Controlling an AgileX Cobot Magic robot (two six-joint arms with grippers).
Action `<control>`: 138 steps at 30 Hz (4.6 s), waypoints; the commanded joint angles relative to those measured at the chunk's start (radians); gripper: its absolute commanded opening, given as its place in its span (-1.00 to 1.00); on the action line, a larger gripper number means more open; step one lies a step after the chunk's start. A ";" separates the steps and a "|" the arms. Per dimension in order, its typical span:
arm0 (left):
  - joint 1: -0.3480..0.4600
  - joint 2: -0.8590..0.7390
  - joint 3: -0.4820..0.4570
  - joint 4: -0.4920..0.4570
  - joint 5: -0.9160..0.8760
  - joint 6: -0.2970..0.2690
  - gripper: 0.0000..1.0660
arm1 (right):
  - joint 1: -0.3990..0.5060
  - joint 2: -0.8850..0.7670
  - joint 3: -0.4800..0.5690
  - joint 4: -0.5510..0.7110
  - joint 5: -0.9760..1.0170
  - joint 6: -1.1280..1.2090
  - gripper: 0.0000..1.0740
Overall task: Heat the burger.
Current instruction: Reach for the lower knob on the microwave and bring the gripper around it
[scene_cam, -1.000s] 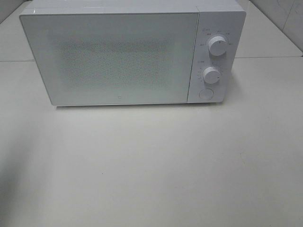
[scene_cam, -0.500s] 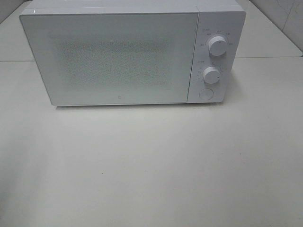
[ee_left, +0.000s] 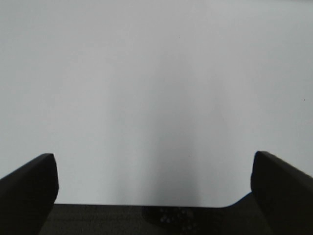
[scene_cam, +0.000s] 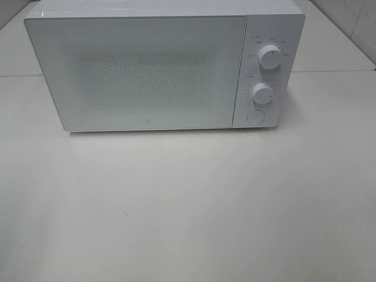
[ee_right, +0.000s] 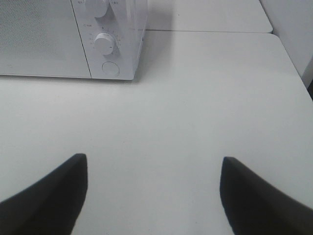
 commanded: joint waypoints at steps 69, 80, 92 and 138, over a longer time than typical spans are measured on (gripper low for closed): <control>0.111 -0.383 0.004 -0.011 -0.002 0.001 0.88 | -0.005 0.650 -0.022 -0.036 -0.890 -0.002 0.41; 0.111 -0.383 0.004 -0.011 -0.002 0.001 0.88 | -0.005 0.860 0.072 -0.036 -1.270 0.014 0.41; 0.111 -0.383 0.004 -0.011 -0.002 0.001 0.88 | -0.003 1.035 0.206 0.081 -1.625 -0.047 0.41; 0.111 -0.382 0.004 -0.011 -0.002 0.001 0.88 | 0.528 1.938 -0.134 0.758 -2.176 -0.393 0.54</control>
